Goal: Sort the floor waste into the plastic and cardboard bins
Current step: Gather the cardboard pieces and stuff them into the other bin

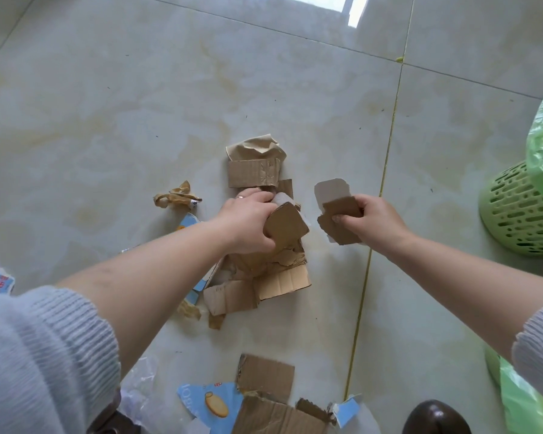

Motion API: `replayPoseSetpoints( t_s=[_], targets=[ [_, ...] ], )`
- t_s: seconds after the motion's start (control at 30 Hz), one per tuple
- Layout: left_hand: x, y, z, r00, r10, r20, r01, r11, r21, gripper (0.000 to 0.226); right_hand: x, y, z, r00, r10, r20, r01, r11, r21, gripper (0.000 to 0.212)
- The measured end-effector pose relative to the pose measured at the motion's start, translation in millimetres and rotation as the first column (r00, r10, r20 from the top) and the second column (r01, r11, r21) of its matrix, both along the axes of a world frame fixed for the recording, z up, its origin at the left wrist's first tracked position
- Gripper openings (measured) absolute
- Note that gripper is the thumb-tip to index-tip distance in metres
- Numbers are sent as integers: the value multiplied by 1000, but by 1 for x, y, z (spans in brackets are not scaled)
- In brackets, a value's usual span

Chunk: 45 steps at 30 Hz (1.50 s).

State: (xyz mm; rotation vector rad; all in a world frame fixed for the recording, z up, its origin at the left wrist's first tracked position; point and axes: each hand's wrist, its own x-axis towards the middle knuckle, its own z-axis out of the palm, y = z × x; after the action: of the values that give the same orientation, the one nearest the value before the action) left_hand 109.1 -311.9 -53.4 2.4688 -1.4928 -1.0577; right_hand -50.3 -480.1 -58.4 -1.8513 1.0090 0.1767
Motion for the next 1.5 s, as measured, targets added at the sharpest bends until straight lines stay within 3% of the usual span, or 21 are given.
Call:
replayPoseSetpoints(
  t_s=[0.27, 0.4, 0.53, 0.6, 0.7, 0.8, 0.9, 1.0, 1.1, 1.23, 1.4, 1.5],
  targets=[
    [3, -13, 0, 998, -37, -54, 40, 997, 61, 39, -2, -1, -2, 999, -42, 15, 41, 996, 74, 16],
    [5, -10, 6, 985, 52, -164, -60, 997, -41, 33, -3, -7, 0, 994, -92, 62, 86, 992, 88, 16],
    [21, 7, 26, 943, 189, -274, -245, 951, -189, 30, 3, -12, 9, 964, -236, 126, 204, 953, 222, 13],
    [35, 21, 36, 875, 334, -351, -428, 871, -240, 33, 9, -11, 14, 952, -276, 131, 229, 929, 290, 8],
    [59, 47, 45, 654, 523, -547, -716, 661, -224, 43, 23, -5, 20, 947, -297, 122, 233, 897, 376, 7],
    [78, 77, 45, 466, 620, -632, -860, 485, -158, 45, 40, 11, 19, 966, -243, 89, 190, 900, 393, 4],
    [85, 100, 36, 300, 671, -678, -925, 379, -34, 41, 55, 35, 10, 993, -119, 5, 110, 935, 337, 8],
    [81, 113, 26, 167, 691, -704, -950, 304, 73, 31, 66, 55, -4, 995, 33, -97, -22, 993, 114, 23],
    [77, 114, 19, 99, 701, -706, -965, 242, 106, 32, 68, 68, -15, 971, 119, -207, -146, 982, -122, 24],
    [79, 109, 16, 56, 706, -706, -979, 176, 98, 19, 67, 77, -23, 942, 165, -291, -226, 955, -190, 22],
    [81, 111, 22, 34, 687, -726, -984, 151, 96, 32, 64, 61, -12, 992, -13, -123, 12, 1000, -10, 25],
    [75, 117, 27, 3, 681, -732, -981, 144, 129, 26, 59, 62, -5, 994, -30, -109, 46, 989, 142, 20]
  ],
)
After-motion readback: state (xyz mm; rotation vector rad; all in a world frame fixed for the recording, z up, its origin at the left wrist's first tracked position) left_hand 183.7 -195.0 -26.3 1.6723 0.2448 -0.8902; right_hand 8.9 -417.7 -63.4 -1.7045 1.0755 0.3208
